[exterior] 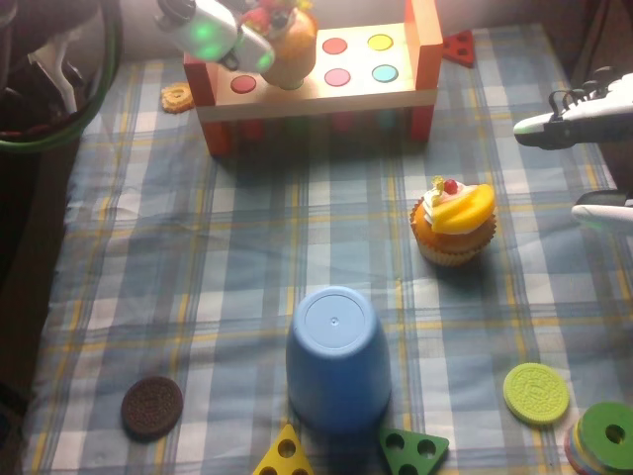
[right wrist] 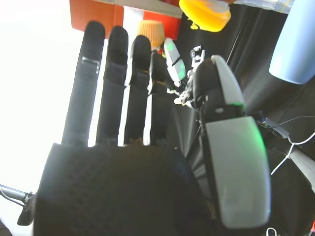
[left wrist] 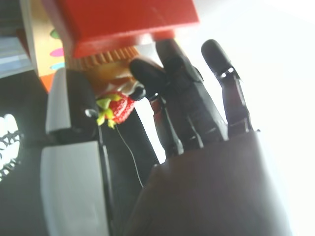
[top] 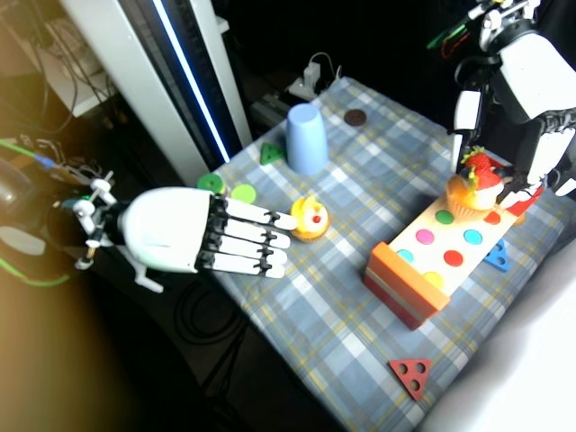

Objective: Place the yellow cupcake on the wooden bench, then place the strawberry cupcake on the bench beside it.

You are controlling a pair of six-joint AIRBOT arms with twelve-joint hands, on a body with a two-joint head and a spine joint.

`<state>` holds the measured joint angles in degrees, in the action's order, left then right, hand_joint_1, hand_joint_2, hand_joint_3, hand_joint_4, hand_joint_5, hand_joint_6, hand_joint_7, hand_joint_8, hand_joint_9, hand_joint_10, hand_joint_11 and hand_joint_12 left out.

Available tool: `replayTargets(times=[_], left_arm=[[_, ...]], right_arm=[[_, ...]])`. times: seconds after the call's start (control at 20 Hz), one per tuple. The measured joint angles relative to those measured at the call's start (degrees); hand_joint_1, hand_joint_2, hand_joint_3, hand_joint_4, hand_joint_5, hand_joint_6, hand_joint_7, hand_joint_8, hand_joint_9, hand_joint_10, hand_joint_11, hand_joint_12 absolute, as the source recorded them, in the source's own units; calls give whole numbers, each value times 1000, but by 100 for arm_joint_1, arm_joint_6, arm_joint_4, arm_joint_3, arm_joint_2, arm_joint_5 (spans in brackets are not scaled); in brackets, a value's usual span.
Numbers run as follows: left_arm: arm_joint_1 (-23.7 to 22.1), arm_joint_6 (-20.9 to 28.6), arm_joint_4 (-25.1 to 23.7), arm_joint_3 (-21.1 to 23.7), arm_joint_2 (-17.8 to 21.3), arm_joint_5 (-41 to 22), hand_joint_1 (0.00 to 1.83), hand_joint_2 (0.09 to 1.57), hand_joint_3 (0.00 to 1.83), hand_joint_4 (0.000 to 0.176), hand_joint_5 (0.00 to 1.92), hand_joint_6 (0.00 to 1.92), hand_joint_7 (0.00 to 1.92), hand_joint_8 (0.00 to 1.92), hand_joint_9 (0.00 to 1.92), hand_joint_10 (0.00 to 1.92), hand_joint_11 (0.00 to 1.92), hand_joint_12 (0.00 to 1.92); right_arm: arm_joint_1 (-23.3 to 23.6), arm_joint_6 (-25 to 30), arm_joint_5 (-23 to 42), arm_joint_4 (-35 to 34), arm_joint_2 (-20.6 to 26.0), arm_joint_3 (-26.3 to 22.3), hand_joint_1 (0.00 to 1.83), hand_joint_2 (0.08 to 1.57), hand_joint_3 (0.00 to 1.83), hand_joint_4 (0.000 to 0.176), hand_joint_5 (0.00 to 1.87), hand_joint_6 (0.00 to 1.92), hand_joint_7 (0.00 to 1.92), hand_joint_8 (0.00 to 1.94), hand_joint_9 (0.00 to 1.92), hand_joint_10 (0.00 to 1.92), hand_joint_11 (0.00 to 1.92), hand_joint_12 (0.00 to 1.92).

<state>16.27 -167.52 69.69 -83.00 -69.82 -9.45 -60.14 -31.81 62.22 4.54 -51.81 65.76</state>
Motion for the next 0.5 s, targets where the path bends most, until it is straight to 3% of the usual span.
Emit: replayTargets(times=[0.05,0.15,0.25,0.35,0.4,0.5], left_arm=[[0,-2,-4,17,0,-15,844,1055,0,111,470,8,545,0,527,0,76,676],[-9,0,-35,83,70,-35,847,1017,0,138,388,0,492,0,475,0,23,762],[-9,-4,-79,129,96,-72,844,1011,0,147,373,0,472,0,464,0,18,761],[-9,0,-160,264,173,-94,798,988,0,173,283,0,373,0,420,0,9,805],[-2,205,-361,343,219,-131,776,950,0,175,196,0,315,0,392,0,11,851],[35,1285,-1185,568,391,-234,756,908,0,176,83,0,245,0,343,0,3,865]], right_arm=[[0,0,4,0,0,0,804,1232,0,0,606,2,795,9,757,4,612,250],[0,2,4,-2,0,0,808,1232,0,0,612,3,815,12,767,6,614,246],[0,2,2,-20,0,0,808,1232,0,0,618,5,808,8,759,2,605,240],[0,4,7,-13,0,0,835,1230,0,0,614,2,797,4,748,0,591,236],[0,4,4,-11,0,0,837,1224,0,0,611,0,824,15,753,2,577,230],[0,7,2,-17,0,0,828,1225,0,0,609,0,807,4,738,0,555,223]])
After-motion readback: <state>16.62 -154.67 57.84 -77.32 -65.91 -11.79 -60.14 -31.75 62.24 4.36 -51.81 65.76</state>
